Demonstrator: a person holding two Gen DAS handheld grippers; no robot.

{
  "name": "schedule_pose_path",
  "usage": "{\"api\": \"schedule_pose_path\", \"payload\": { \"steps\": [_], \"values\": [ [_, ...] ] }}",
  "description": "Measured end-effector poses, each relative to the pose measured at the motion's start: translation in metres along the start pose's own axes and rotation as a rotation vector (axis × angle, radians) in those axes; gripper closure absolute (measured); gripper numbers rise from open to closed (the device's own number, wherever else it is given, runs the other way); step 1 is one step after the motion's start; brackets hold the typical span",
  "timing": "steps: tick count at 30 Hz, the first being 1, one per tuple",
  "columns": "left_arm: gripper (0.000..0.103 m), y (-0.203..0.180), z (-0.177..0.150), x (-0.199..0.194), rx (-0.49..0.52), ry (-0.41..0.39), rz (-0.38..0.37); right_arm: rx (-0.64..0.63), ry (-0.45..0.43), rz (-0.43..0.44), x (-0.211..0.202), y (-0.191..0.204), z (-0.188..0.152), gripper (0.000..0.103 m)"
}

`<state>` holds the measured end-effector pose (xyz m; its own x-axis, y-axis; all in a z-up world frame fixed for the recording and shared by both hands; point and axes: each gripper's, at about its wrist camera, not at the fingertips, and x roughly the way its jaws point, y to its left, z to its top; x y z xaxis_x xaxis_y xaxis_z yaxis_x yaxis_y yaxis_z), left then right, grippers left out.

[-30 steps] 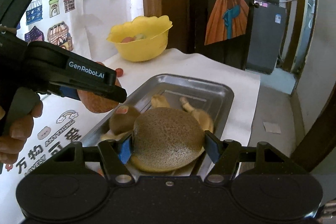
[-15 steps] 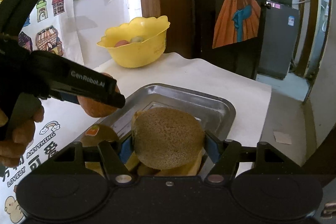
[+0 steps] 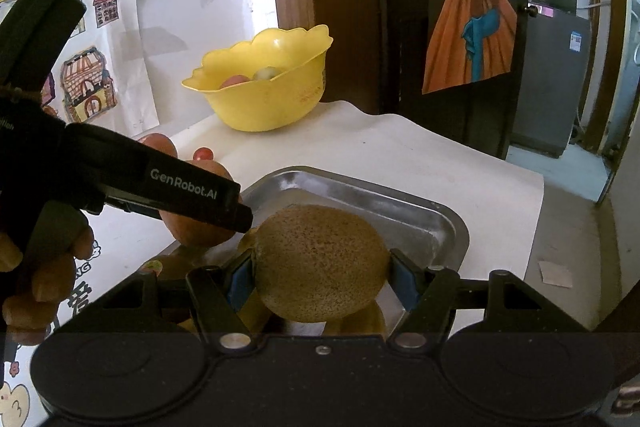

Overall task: Organize fruits
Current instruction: 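Lower the apple and kiwi onto the tray and open both tools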

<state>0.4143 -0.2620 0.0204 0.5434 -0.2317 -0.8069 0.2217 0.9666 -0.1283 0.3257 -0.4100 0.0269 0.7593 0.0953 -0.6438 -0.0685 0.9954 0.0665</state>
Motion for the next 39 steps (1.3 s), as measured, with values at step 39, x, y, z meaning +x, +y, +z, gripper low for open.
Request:
{"api": "schedule_pose_path", "payload": {
  "steps": [39],
  "values": [
    [0.024,0.0048,-0.0047,-0.0005,-0.002,-0.005,-0.017,0.037,0.005,0.023,0.0041,0.001,-0.005,0.025]
  ]
}}
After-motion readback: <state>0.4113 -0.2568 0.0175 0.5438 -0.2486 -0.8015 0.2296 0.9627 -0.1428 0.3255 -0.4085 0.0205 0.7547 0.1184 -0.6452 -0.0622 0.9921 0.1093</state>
